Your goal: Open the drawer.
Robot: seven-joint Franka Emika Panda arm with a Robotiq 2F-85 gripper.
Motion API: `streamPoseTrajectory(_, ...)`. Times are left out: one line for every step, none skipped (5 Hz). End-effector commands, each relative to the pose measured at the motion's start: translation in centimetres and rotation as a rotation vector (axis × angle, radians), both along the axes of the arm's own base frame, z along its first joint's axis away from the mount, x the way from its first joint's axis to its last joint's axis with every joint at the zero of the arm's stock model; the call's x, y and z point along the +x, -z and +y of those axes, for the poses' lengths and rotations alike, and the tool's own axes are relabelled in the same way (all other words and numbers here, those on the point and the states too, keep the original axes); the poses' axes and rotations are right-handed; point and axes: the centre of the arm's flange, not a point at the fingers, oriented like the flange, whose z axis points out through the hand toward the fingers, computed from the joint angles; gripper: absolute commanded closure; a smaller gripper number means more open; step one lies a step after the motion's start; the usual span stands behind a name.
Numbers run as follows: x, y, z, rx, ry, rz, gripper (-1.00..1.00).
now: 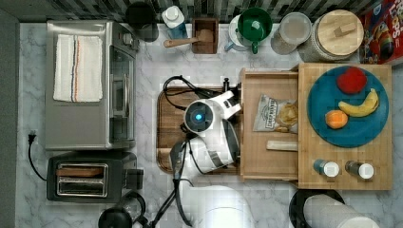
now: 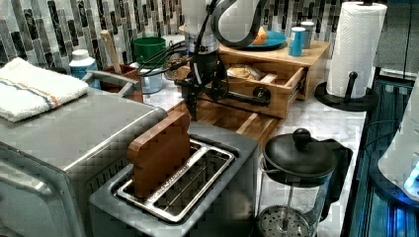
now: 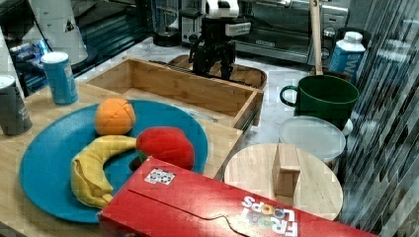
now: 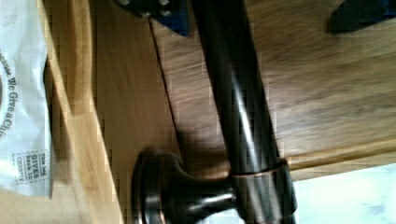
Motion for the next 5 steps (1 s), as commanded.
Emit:
streamPoseTrajectory(-3.1, 1.1, 12.2, 0.056, 0.011, -0.010, -1.00)
streamPoseTrajectory(-2.6, 0.9, 14.1, 0.069, 0.018, -0.019, -1.00)
streamPoseTrajectory(-1.7, 0.5, 16.4, 0.075, 0.026, -0.021, -1.00)
streamPoseTrajectory(-0.7, 0.3, 18.0, 0.079, 0.046, -0.009, -1.00)
streamPoseTrajectory(-0.7, 0.3, 18.0, 0.079, 0.046, -0.009, -1.00)
